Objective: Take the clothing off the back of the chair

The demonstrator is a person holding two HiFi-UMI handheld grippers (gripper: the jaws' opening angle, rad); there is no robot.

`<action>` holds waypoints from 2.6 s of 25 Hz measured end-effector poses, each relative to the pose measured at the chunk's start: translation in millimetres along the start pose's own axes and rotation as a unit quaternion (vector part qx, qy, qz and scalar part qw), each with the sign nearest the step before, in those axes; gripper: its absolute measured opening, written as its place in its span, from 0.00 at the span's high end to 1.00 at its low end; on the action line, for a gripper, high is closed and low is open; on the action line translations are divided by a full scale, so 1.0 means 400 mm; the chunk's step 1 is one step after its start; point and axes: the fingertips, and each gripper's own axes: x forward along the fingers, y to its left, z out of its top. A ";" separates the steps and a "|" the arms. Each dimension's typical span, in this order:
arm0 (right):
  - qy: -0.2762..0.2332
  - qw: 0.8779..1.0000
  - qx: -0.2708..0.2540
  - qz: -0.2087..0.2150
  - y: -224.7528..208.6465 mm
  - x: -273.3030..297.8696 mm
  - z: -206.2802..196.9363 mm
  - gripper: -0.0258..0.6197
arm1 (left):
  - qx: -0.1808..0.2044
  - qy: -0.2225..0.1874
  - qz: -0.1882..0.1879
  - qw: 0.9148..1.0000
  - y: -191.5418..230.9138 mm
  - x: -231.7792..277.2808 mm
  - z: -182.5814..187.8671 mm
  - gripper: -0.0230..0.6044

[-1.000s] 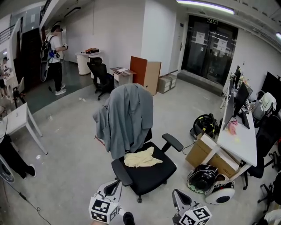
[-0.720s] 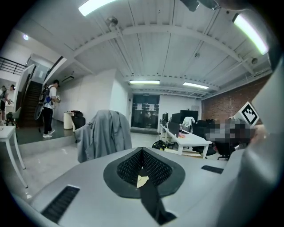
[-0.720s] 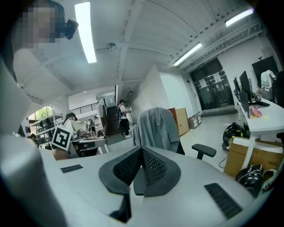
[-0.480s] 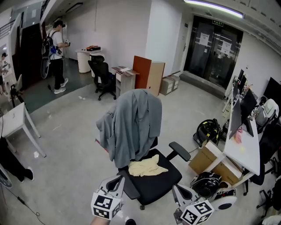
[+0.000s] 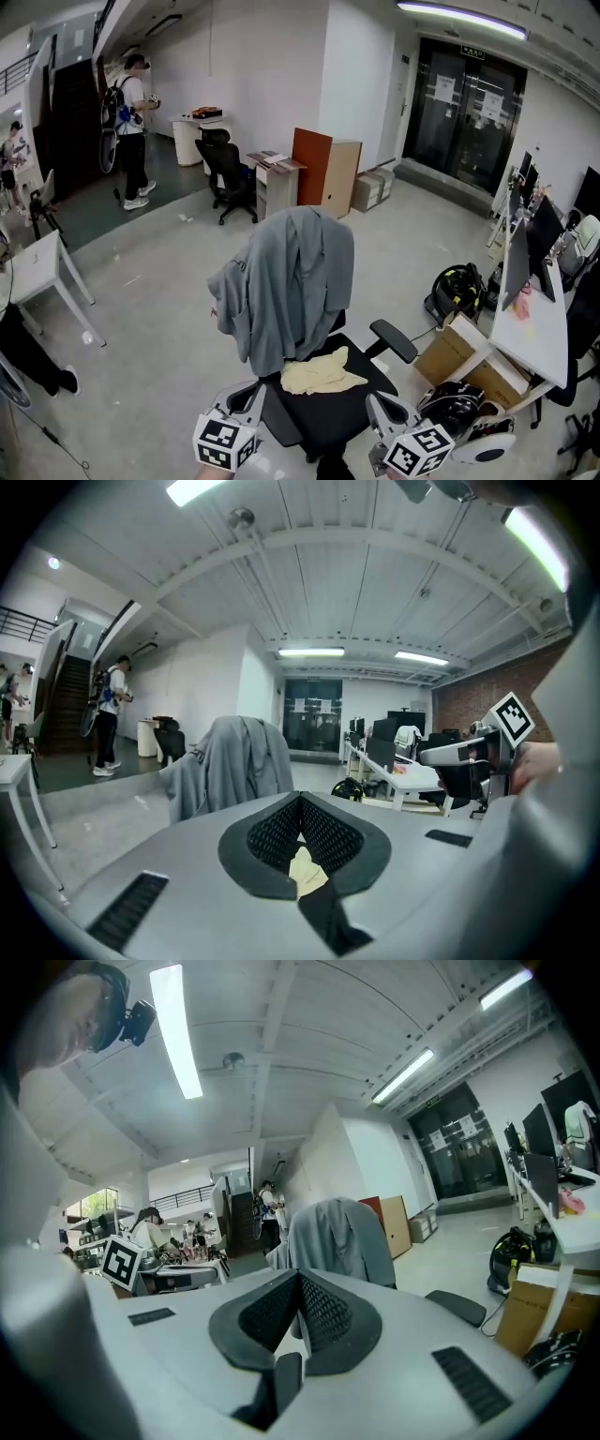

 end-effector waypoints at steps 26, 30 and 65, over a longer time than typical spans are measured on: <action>0.061 0.987 0.038 0.144 -0.409 0.524 0.095 0.94 | -0.028 0.044 0.141 0.989 0.122 0.496 0.147 0.95; 0.077 0.985 0.034 0.153 -0.384 0.562 0.078 0.94 | -0.041 0.044 0.149 0.987 0.167 0.503 0.129 0.95; 0.086 0.995 0.006 0.051 -0.383 0.696 0.127 0.94 | 0.001 0.086 0.136 0.987 0.599 0.887 0.162 0.81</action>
